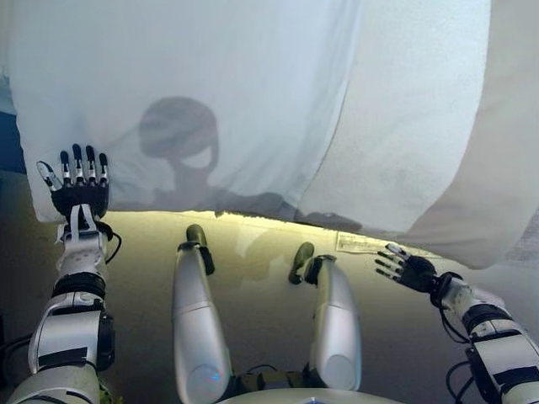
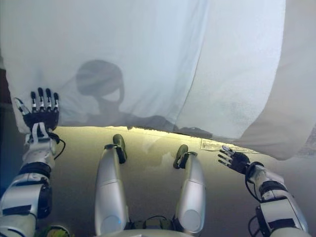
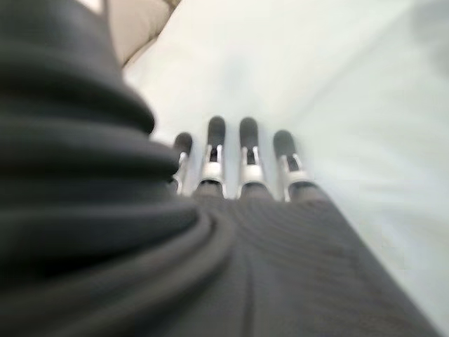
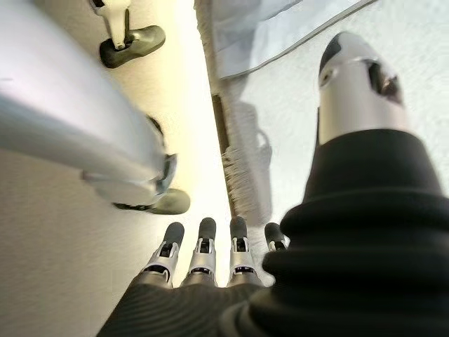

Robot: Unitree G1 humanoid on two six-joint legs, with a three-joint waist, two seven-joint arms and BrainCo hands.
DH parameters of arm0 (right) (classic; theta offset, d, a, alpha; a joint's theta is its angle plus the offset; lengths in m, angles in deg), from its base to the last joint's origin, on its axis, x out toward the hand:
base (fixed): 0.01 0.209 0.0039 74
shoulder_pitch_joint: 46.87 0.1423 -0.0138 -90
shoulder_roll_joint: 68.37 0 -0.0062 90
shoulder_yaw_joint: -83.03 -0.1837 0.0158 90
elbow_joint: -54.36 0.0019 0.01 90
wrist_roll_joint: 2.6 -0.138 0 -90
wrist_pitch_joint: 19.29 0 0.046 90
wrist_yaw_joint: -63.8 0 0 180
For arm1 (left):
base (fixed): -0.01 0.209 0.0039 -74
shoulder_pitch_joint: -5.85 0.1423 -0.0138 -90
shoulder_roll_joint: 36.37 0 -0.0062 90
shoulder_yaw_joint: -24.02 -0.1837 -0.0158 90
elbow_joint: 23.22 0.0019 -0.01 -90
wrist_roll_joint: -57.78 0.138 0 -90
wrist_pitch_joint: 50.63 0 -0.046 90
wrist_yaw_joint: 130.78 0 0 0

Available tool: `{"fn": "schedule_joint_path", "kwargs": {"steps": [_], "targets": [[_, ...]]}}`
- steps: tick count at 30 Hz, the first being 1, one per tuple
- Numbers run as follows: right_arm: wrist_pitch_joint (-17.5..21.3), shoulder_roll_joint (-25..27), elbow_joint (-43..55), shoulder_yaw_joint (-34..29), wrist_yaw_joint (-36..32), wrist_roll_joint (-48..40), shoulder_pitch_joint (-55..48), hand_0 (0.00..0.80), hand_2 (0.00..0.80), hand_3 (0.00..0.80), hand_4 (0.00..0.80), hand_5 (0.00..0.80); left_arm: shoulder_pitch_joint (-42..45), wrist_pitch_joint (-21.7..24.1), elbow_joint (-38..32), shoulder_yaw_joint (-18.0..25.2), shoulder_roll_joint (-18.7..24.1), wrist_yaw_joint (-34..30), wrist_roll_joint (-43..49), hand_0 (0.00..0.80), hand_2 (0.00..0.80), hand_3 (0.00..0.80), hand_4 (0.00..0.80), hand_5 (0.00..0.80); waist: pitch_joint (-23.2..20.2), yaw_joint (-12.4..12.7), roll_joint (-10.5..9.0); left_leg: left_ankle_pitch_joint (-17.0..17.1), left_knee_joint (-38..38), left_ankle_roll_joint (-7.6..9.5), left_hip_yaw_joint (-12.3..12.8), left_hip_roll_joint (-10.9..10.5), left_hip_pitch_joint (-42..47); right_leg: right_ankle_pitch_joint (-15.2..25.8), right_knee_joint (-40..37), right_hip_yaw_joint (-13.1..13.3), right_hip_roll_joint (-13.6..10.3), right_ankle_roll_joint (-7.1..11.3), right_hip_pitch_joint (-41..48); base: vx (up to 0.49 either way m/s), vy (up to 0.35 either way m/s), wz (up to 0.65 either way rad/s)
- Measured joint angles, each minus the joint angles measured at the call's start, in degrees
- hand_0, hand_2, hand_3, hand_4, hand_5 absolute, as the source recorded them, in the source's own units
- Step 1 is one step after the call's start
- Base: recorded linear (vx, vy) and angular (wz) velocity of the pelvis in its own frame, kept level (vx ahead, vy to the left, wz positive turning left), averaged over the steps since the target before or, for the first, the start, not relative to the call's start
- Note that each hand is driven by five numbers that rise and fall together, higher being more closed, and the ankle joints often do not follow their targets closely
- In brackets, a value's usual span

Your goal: Make the bed neatly

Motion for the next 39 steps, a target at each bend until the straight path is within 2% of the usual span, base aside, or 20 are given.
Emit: {"fn": "schedule_joint_path", "kwargs": {"steps": [6, 9, 15, 18, 25, 31, 39], "targets": [[0.0, 1.3, 3.4, -0.2, -0.3, -1.0, -0.3, 0.000, 0.000, 0.000, 0.000, 0.000, 4.2, 0.0, -2.5, 1.4, 0.4, 1.8, -2.2, 0.000, 0.000, 0.000, 0.000, 0.000, 0.2, 0.5, 0.26, 0.3, 0.2, -0.21, -0.1, -0.1, -2.1, -0.6, 1.4, 0.2, -0.2, -0.30, -2.7, -0.056, -0.008, 0.01], [0.0, 1.6, 4.1, -0.6, 0.1, -1.5, -1.2, 0.000, 0.000, 0.000, 0.000, 0.000, 5.7, -0.5, -3.9, 1.6, 0.3, 2.4, -2.2, 0.000, 0.000, 0.000, 0.000, 0.000, 0.3, 1.6, 0.46, 0.5, 0.1, -0.87, -0.4, -0.4, -2.8, -1.3, 2.1, 0.1, -0.4, -0.48, -3.4, -0.054, -0.021, 0.05], [0.0, 2.7, 4.5, -2.6, 1.1, -3.2, -1.2, 0.000, 0.000, 0.000, 0.000, 0.000, 10.0, -1.2, -4.9, 4.0, 0.3, 2.9, -4.3, 0.000, 0.000, 0.000, 0.000, 0.000, 0.6, 2.0, 1.01, 0.5, -0.4, -1.04, -0.6, -1.0, -2.8, -1.8, 2.4, -0.5, -1.0, -0.25, -3.4, -0.045, -0.013, 0.06], [0.0, 3.3, 4.6, -3.1, 1.3, -3.6, -1.8, 0.000, 0.000, 0.000, 0.000, 0.000, 10.9, -1.5, -5.9, 5.1, 0.3, 3.3, -4.3, 0.000, 0.000, 0.000, 0.000, 0.000, 0.7, 3.1, 1.22, 0.6, -0.6, -1.09, -0.6, -1.0, -2.7, -2.0, 2.4, -0.5, -1.0, -0.42, -3.3, -0.017, -0.038, 0.01], [0.0, 3.3, 4.7, -3.4, 1.3, -3.7, -2.0, 0.000, 0.000, 0.000, 0.000, 0.000, 14.1, -3.7, -5.8, 7.0, 0.1, 3.5, -4.2, 0.000, 0.000, 0.000, 0.000, 0.000, 0.7, 3.1, 1.78, 1.8, -4.2, -1.24, -0.2, -2.0, 1.6, -2.0, 0.4, -1.1, -2.0, -0.34, 0.5, 0.019, -0.053, 0.08], [0.0, 2.2, 6.1, -4.8, 1.6, -3.7, -4.8, 0.000, 0.000, 0.000, 0.000, 0.000, 19.2, -5.9, -5.2, 7.5, -3.9, 2.0, -3.1, 0.000, 0.000, 0.000, 0.000, 0.000, 0.4, 3.0, 4.22, 3.5, -9.9, -2.06, 0.7, -2.4, 8.5, -1.8, -2.9, -2.3, -2.0, -0.13, 6.4, 0.058, -0.069, 0.05], [0.5, -3.3, 5.6, -7.1, 2.4, -3.5, -9.8, 0.000, 0.000, 0.000, 0.000, 0.000, 21.8, -7.5, -4.0, 8.7, -10.0, 0.0, 3.5, 0.000, 0.000, 0.000, 0.000, 0.000, -1.3, 2.6, 6.37, 5.5, -19.1, -2.97, 3.5, -2.8, 20.4, -1.0, -9.9, -3.1, -1.3, 0.31, 16.4, 0.076, -0.074, -0.04]]}}
